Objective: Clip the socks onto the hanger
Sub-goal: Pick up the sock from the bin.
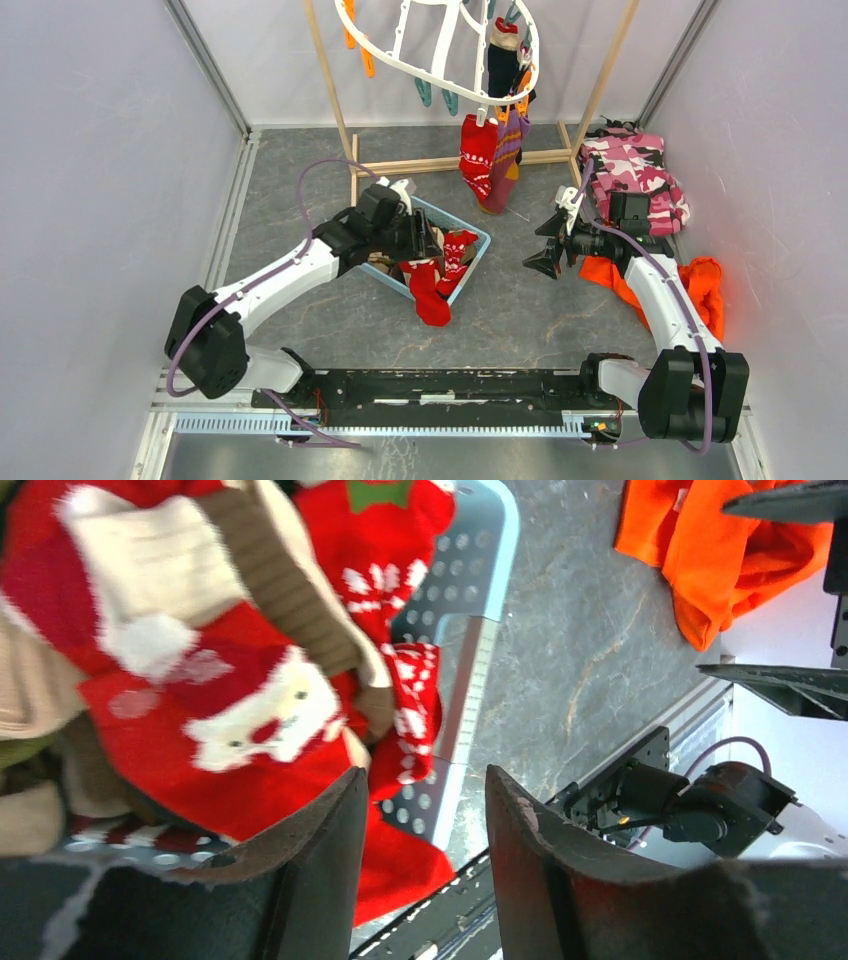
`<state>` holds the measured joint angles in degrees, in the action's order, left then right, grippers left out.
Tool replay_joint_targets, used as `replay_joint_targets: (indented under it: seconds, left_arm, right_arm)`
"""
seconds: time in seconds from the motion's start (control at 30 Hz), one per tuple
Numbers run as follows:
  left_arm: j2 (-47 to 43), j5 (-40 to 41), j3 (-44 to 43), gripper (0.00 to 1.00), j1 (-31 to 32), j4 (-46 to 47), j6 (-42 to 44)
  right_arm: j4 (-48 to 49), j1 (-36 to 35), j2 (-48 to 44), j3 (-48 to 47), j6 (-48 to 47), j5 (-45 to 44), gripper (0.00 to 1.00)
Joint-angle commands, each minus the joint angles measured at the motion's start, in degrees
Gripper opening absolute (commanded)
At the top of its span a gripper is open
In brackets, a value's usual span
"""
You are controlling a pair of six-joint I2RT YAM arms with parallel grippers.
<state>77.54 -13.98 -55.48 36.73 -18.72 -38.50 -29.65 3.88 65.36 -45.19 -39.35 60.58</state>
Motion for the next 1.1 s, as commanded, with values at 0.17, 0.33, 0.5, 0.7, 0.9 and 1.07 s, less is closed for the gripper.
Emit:
replay_joint_targets:
  seconds: [0.17, 0.33, 0.5, 0.7, 0.9, 1.07]
  left_arm:
    - [6.2, 9.3, -6.5, 0.52, 9.7, -10.8, -2.2]
    - [9.4, 9.5, -7.1, 0.51, 11.1, -10.6, -1.7]
    - [11.6, 8.7, -7.3, 0.44, 11.3, -7.5, -1.0]
    - [14.2, 8.3, -9.8, 0.36, 11.3, -6.7, 0.6]
    - [14.6, 8.0, -11.1, 0.22, 11.3, -6.7, 1.6]
    - [14.6, 7.8, -12.4, 0.02, 11.3, -8.2, 2.7]
  right_arm:
    - [0.0, 0.3, -0.1, -0.9, -1.2, 0.6, 0.90]
    - [0.0, 0.2, 0.0, -0.9, -1.1, 0.8, 0.90]
    - [0.0, 0.3, -0.3, -0.7, -1.1, 0.8, 0.90]
    - [-0.1, 0.3, -0.7, -0.6, -1.3, 0.6, 0.90]
    - [-0.1, 0.2, -0.7, -0.6, -1.3, 0.6, 0.90]
    - [-0.2, 0.3, -0.6, -0.7, -1.3, 0.6, 0.90]
